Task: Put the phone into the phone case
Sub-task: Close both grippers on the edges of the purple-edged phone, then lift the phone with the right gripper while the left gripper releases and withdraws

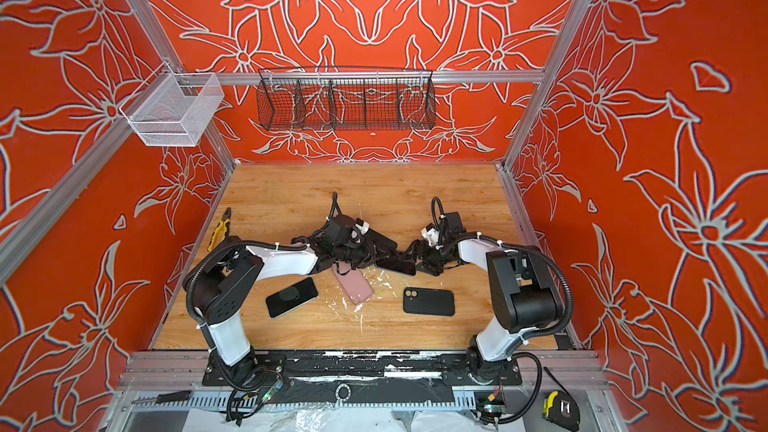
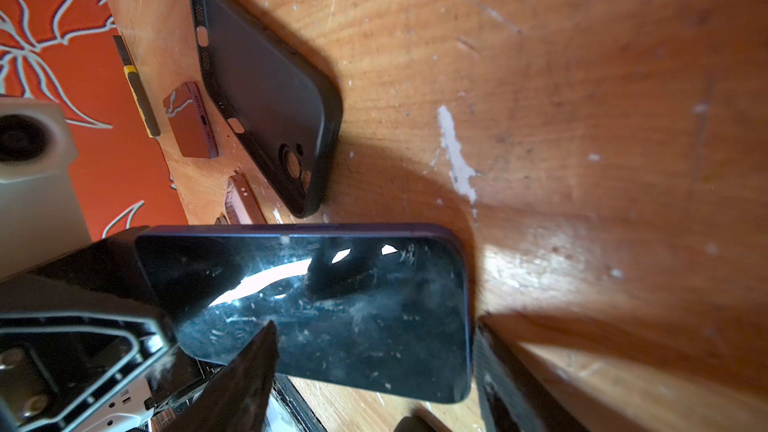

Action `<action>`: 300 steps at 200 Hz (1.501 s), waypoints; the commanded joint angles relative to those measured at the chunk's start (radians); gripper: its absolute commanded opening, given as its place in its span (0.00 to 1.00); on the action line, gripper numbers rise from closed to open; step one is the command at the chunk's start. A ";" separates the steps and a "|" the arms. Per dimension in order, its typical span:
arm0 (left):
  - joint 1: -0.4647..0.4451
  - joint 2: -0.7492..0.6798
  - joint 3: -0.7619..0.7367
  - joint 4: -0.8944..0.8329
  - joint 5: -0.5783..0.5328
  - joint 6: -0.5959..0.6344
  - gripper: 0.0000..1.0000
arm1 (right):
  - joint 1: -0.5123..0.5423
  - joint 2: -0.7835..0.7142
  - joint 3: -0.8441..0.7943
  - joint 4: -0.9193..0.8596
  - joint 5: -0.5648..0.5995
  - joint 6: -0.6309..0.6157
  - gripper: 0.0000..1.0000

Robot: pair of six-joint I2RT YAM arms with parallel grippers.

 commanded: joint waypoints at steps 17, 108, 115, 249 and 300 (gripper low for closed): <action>-0.006 -0.001 0.026 -0.006 0.003 0.008 0.24 | 0.015 0.071 -0.046 -0.081 0.116 0.005 0.74; -0.001 -0.078 0.027 -0.062 -0.023 0.054 0.05 | 0.016 -0.074 -0.015 -0.133 0.127 0.012 0.75; 0.002 -0.092 0.032 -0.067 -0.017 0.062 0.05 | 0.015 -0.110 -0.006 -0.138 0.128 0.017 0.75; 0.223 -0.415 0.300 -0.404 0.202 0.256 0.05 | 0.006 -0.663 0.214 -0.222 0.004 0.051 0.84; 0.270 -0.481 0.315 -0.457 0.355 0.230 0.05 | 0.004 -0.650 0.199 -0.072 -0.186 0.129 0.82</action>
